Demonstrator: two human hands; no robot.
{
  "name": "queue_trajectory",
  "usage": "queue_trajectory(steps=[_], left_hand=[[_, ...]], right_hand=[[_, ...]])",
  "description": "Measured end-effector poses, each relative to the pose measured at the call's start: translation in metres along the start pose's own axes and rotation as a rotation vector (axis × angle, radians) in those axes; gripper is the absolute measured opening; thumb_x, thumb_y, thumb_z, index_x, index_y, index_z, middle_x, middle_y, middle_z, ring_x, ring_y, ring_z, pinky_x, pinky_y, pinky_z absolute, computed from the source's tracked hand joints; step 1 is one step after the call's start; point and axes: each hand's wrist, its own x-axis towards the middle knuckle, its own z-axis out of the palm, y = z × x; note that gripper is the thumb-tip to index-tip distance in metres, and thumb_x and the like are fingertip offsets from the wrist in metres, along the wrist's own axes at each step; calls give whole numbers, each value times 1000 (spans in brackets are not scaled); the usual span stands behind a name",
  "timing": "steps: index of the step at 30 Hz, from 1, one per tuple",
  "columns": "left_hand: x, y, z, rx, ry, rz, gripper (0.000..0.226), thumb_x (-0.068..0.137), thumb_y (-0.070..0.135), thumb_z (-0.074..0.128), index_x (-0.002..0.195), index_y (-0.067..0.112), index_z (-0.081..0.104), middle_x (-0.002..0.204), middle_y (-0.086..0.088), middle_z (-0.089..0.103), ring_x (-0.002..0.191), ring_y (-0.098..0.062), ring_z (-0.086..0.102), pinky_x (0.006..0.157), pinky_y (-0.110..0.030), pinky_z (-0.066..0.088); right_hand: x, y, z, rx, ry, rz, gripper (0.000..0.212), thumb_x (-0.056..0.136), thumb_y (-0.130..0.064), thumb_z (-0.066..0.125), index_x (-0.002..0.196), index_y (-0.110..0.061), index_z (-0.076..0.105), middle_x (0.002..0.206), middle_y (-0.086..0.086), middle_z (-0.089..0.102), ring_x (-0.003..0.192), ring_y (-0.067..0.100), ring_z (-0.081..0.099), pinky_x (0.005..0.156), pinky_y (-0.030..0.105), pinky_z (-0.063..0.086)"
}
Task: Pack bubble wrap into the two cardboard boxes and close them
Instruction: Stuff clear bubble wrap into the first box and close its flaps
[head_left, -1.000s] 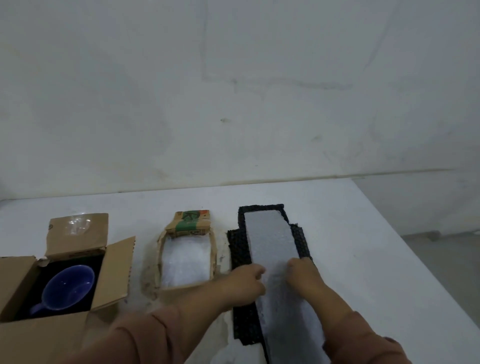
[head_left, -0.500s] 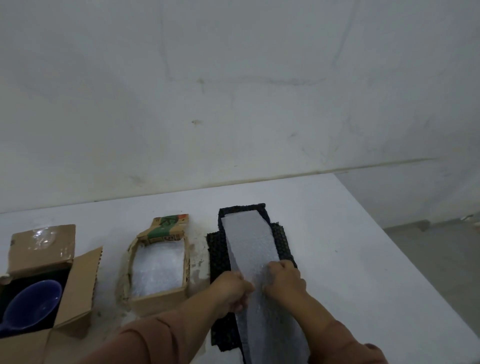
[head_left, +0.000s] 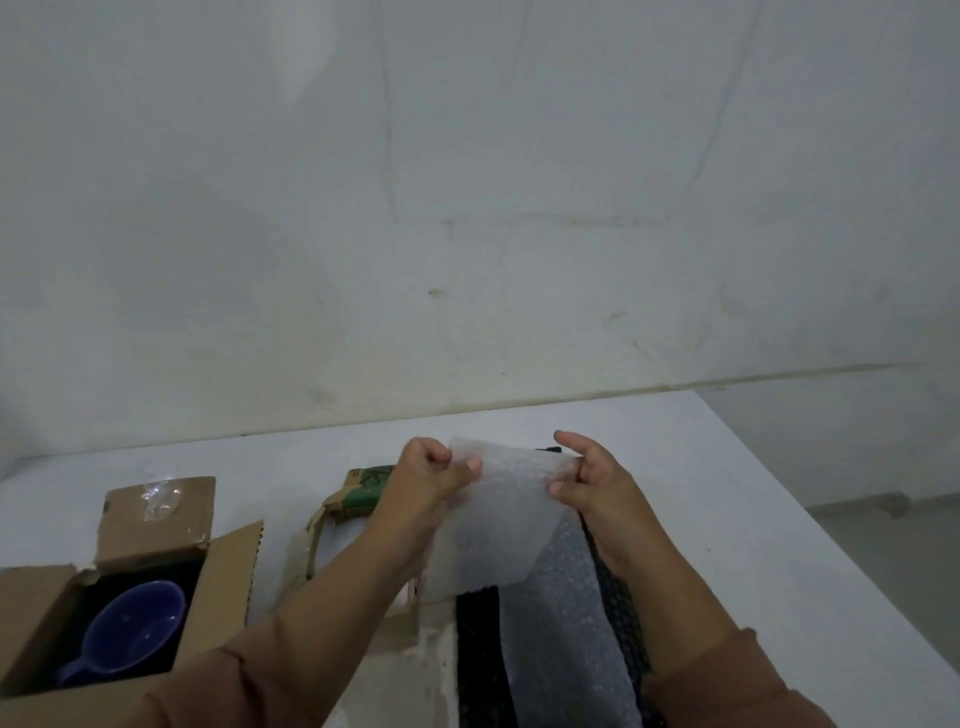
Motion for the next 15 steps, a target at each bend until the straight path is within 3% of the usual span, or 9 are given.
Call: queue_trajectory(steps=[3, 5, 8, 10, 12, 15], left_hand=[[0, 18, -8, 37, -13, 81, 40, 83, -1, 66, 110, 23, 48, 94, -6, 64, 84, -17, 60, 75, -27, 48], [-3, 30, -15, 141, -39, 125, 44, 87, 0, 62, 122, 24, 51, 96, -2, 64, 89, -12, 61, 81, -21, 46], [-9, 43, -23, 333, 18, 199, 26, 88, 11, 63, 106, 30, 63, 99, 3, 63, 89, -5, 58, 78, -19, 44], [-12, 50, -27, 405, 44, 257, 16, 88, 15, 63, 90, 30, 65, 98, 2, 62, 83, -8, 57, 73, -23, 43], [-13, 54, -32, 457, 68, 318, 12, 87, 17, 64, 82, 28, 64, 103, -1, 58, 89, -14, 56, 74, -25, 44], [-12, 58, -40, 365, 2, 311, 11, 89, 13, 62, 91, 23, 60, 111, 1, 52, 95, -16, 55, 72, -20, 46]], right_hand=[[1, -16, 17, -194, 51, -129, 43, 84, 2, 59, 115, -28, 58, 87, -3, 58, 84, 13, 56, 84, 27, 46], [0, -30, 27, -319, 111, -203, 31, 85, -7, 60, 105, -31, 60, 86, -6, 58, 81, 12, 56, 78, 25, 47], [-3, -45, 39, -385, 145, -284, 24, 85, -12, 62, 85, -36, 60, 97, -2, 62, 87, 16, 58, 79, 31, 48], [-4, -52, 45, -392, 165, -317, 21, 83, -12, 63, 77, -31, 60, 101, -1, 59, 87, 13, 57, 75, 28, 45], [-4, -57, 49, -348, 159, -313, 19, 82, -9, 64, 73, -25, 61, 104, -3, 56, 90, 13, 55, 75, 28, 42], [-5, -64, 55, -146, 38, -232, 20, 83, -3, 61, 72, -19, 60, 113, -8, 59, 101, 9, 56, 81, 29, 44]])
